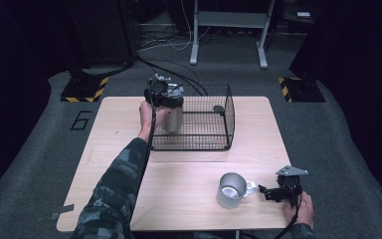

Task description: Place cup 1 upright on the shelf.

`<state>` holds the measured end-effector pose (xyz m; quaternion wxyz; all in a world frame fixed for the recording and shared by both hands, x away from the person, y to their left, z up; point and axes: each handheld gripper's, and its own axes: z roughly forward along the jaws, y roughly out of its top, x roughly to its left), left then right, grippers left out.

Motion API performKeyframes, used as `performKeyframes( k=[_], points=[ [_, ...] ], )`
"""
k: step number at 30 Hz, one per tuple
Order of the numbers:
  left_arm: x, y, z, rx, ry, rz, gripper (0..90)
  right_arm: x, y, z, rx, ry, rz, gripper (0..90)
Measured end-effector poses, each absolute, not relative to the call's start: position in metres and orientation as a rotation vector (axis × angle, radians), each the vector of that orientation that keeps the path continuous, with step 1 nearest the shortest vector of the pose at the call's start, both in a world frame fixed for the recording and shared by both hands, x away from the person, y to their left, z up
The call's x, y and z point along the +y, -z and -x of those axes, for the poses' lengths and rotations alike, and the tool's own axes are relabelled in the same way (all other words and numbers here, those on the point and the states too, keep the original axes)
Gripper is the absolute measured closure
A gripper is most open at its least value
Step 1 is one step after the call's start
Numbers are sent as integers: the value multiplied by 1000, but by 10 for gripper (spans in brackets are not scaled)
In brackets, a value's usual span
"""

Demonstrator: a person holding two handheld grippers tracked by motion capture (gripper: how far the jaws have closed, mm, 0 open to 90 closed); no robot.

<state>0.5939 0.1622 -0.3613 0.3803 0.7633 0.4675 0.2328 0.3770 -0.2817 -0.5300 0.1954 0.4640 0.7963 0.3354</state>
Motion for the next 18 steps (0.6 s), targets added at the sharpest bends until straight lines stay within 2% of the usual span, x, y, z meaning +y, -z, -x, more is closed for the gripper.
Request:
performKeyframes(
  k=[18],
  points=[
    [159,385,-597,1259,-592,-1979,37,-281,530,-377,2225,-943,-1308,0]
  ],
)
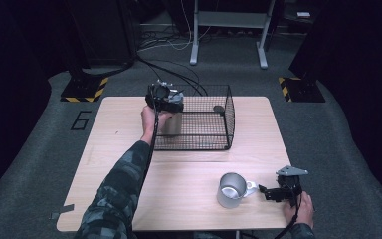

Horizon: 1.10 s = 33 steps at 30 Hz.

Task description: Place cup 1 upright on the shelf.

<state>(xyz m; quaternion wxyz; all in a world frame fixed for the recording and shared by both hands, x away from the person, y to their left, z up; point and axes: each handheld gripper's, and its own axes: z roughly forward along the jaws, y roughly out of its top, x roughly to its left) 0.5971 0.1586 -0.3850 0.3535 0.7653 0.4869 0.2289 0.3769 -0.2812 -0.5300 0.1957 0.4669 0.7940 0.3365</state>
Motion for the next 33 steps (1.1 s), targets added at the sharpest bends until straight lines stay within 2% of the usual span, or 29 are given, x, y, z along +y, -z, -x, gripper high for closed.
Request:
performKeyframes(
  k=[20,33],
  points=[
    [168,401,-586,1249,-591,-1936,35,-282,530,-377,2231,-940,-1303,0],
    [169,397,-583,1212,-606,-1966,30,-282,530,-377,2232,-940,-1302,0]
  ],
)
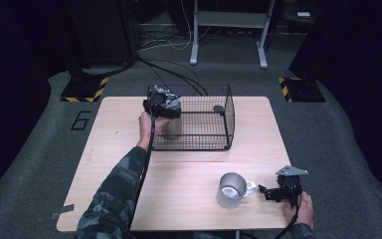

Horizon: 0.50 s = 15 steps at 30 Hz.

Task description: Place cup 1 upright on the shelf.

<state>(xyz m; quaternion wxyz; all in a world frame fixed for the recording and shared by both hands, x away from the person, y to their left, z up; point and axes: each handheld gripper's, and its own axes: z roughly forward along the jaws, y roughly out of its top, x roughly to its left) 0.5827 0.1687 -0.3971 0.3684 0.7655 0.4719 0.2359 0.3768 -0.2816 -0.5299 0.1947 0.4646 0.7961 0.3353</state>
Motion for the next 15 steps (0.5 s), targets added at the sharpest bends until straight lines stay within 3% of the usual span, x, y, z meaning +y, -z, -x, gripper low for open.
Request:
performKeyframes(
  k=[15],
  points=[
    [172,365,-571,1176,-641,-1882,0,-282,530,-377,2232,-940,-1302,0]
  ],
)
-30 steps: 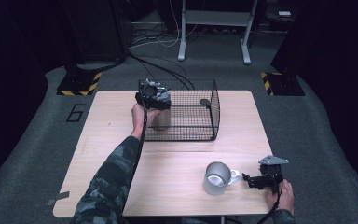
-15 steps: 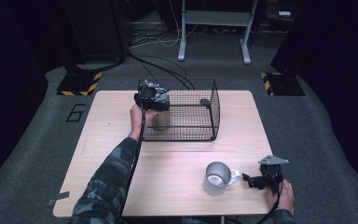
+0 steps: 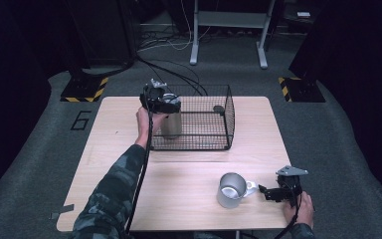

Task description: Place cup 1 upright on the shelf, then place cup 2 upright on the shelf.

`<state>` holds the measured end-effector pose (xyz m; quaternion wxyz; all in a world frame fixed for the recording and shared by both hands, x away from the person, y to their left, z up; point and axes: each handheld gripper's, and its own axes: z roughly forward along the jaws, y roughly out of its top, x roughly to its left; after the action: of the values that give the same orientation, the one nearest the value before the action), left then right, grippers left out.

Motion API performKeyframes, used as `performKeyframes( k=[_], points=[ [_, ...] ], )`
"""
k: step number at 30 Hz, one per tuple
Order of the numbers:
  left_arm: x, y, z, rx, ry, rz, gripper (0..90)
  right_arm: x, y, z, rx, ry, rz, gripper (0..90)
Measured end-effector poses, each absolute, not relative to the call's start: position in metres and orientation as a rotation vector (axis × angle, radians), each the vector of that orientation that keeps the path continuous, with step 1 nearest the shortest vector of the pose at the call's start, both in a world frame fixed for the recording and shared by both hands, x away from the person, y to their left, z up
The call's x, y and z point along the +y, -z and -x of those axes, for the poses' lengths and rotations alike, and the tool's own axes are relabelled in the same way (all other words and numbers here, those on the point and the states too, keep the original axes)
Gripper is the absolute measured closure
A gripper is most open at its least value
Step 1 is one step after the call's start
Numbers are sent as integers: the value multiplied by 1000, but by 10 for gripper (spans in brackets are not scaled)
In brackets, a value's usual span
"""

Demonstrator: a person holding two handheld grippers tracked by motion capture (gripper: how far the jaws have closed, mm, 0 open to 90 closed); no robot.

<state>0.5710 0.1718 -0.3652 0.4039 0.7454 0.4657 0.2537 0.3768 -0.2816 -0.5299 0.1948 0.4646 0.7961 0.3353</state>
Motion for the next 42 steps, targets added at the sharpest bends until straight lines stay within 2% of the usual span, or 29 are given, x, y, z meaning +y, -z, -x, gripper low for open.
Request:
performKeyframes(
  k=[11,24,32,42],
  points=[
    [183,346,-543,1122,-598,-1923,0,-282,530,-377,2232,-940,-1303,0],
    [209,349,-494,1081,-610,-1928,1,-281,530,-377,2231,-940,-1303,0],
    [231,369,-463,1098,-619,-1948,2,-281,530,-377,2230,-938,-1306,0],
    [262,419,-433,1199,-588,-1992,1,-280,530,-377,2222,-937,-1318,0]
  ],
)
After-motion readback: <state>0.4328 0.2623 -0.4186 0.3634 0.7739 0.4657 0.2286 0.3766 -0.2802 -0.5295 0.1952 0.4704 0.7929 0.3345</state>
